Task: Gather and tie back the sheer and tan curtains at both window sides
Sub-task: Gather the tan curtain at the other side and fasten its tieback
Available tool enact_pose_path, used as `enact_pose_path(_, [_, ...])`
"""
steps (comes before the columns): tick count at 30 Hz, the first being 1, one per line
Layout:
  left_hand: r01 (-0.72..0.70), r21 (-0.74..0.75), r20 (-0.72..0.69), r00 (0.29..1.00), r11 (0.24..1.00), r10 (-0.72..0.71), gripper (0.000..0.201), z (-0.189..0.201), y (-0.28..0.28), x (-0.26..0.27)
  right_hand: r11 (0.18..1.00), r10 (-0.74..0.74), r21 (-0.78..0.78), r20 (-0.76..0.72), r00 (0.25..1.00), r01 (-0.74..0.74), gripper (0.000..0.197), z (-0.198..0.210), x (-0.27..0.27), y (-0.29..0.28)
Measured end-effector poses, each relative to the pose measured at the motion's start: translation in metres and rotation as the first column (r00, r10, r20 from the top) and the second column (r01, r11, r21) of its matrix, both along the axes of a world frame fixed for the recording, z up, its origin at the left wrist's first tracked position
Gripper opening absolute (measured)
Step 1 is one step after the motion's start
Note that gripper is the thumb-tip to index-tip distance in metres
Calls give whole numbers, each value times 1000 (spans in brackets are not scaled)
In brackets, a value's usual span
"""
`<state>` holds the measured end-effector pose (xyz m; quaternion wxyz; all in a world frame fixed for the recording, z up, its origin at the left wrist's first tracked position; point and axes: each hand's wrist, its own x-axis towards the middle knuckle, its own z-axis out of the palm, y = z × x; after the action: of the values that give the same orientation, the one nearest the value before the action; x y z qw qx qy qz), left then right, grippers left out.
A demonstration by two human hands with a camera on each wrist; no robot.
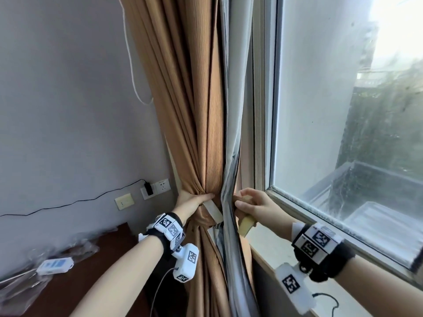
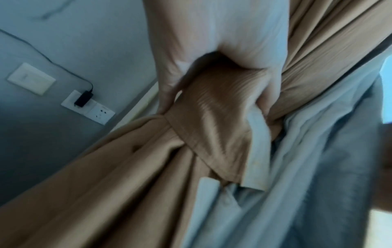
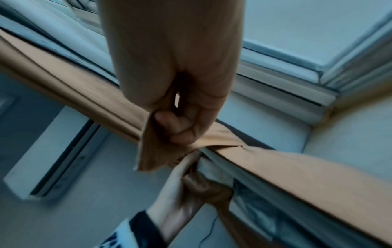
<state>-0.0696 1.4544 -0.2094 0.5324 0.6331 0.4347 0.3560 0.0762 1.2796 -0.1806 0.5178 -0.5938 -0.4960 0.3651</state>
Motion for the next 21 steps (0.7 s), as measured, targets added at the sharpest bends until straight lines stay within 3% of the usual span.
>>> enact_pose_path(2, [56,20,7,998,998,-56,67,-2,-9,1,999,46,-24,16,999,-46,23,-1,-6,5])
enact_pose_path(6, [71,197,-147,988,978,-42,90,-10,-35,9,998,47,-56,294,955,-32,34,-18,-25,28])
enact_pose_path(8, [30,266,-62,998,963,-14,91,-16,-48,8,1000,8,-15,347,938,-3,37,-26,-29,35])
enact_pose_path(10, [22,343,113,992,939,-64,86,-29,-54,1,1000,-10,28,365,931,0,36,-30,-31,35])
enact_pose_path(12, [31,393,139,986,919,-93,70,-40,-57,-12,998,-25,59,384,923,3,37,-33,-29,35])
enact_pose_path(14, [42,484,94,991,874,-100,41,-45,-55,-24,997,-16,76,431,902,-19,37,-33,-28,34])
enact_pose_path(16, [80,590,-25,996,803,-81,26,-43,-47,-32,992,35,90,472,881,-88,35,-32,-27,33])
enact_pose_path(18, [151,625,-129,988,766,-90,22,-40,-40,-37,984,78,95,515,854,-147,34,-30,-26,32])
enact_pose_path(21, [191,602,-167,980,775,-112,33,-38,-39,-40,974,90,120,567,819,-191,38,-30,-23,33])
